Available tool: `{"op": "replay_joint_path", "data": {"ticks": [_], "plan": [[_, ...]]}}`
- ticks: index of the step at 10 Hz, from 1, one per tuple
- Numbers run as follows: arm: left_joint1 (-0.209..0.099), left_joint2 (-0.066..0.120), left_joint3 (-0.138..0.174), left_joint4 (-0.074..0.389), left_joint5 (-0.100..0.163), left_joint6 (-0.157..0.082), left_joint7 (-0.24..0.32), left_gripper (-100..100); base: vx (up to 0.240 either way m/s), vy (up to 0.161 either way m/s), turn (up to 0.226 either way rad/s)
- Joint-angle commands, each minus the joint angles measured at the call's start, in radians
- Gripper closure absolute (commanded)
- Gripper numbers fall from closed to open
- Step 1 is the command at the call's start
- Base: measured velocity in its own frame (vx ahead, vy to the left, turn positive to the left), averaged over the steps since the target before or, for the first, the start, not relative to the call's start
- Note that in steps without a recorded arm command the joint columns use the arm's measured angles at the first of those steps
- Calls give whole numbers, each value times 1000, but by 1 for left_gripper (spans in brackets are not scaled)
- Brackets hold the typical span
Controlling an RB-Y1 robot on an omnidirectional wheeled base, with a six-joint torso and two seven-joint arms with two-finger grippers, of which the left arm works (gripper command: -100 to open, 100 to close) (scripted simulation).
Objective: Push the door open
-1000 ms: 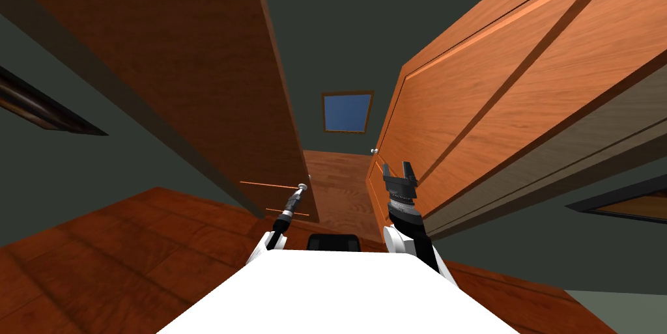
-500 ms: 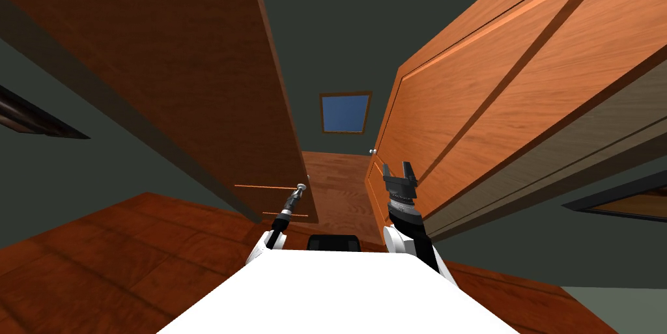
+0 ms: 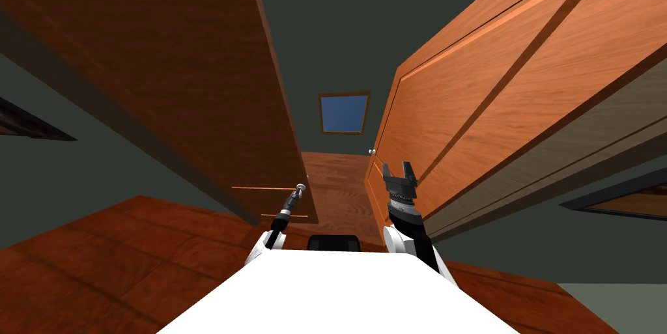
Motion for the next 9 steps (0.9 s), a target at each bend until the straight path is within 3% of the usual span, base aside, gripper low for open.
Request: {"op": "replay_joint_path", "data": {"ticks": [1,4,5,6,9], "plan": [[1,11,10,-16,9,12,44,100,33,-6,-4],[-3,13,23,-14,29,19,123,100,38,5,-17],[16,10,5,-39,14,11,57,-100,4,-2,70],[16,10,5,-39,14,11,57,-100,-18,-2,66],[49,7,-15,-70,-3,5,-23,-100,-20,-2,67]]}}
